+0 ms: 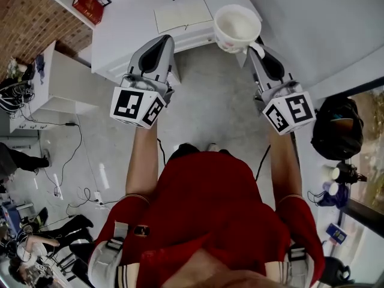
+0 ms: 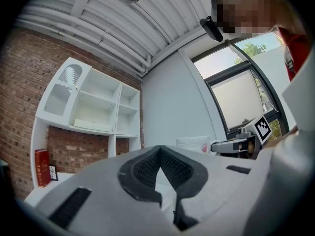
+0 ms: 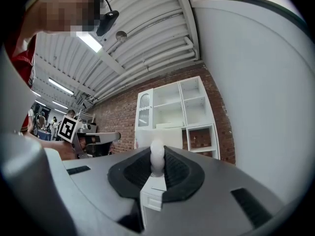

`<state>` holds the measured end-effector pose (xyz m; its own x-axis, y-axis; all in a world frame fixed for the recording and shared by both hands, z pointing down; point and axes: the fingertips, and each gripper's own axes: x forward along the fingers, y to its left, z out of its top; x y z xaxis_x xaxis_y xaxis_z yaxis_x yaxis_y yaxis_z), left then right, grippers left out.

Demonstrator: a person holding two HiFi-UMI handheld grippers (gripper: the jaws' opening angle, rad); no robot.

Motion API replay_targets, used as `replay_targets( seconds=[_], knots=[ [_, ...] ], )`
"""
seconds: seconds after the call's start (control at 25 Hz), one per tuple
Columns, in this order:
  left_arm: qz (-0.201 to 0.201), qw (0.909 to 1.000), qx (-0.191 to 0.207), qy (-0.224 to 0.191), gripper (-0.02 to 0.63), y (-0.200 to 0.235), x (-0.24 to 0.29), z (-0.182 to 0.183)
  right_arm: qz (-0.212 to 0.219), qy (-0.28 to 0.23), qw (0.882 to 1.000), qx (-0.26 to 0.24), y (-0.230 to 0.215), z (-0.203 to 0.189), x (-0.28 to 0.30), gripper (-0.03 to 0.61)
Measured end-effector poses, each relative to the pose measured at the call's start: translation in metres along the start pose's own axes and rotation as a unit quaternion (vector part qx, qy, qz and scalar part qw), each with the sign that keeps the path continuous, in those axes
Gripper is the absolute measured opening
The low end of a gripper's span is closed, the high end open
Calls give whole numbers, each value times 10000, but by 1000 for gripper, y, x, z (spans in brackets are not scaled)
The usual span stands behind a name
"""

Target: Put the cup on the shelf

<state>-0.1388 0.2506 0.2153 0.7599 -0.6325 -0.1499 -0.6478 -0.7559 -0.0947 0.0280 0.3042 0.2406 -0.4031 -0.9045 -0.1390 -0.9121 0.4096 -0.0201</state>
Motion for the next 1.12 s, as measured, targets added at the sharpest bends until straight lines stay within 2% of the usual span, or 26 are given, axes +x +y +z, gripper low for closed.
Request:
replay_targets(
  seconds=[0.28,0.52,0.8,1.12],
  knots=[
    [31,10000,4,30,3,10,16,-8,7,23,10000,65,-16,-3,12,37],
    [64,10000,-32,8,3,38,43,-24,-11,126,9999,78,-39,-16,42,37],
    [49,9999,-98,13,3,100,95,-48,-68,238,9997,42,-73,-36,111,37],
    [-143,9998,-138,4,3,194,175,-78,-337,347,9988,97,-124,-64,222,37]
  ],
)
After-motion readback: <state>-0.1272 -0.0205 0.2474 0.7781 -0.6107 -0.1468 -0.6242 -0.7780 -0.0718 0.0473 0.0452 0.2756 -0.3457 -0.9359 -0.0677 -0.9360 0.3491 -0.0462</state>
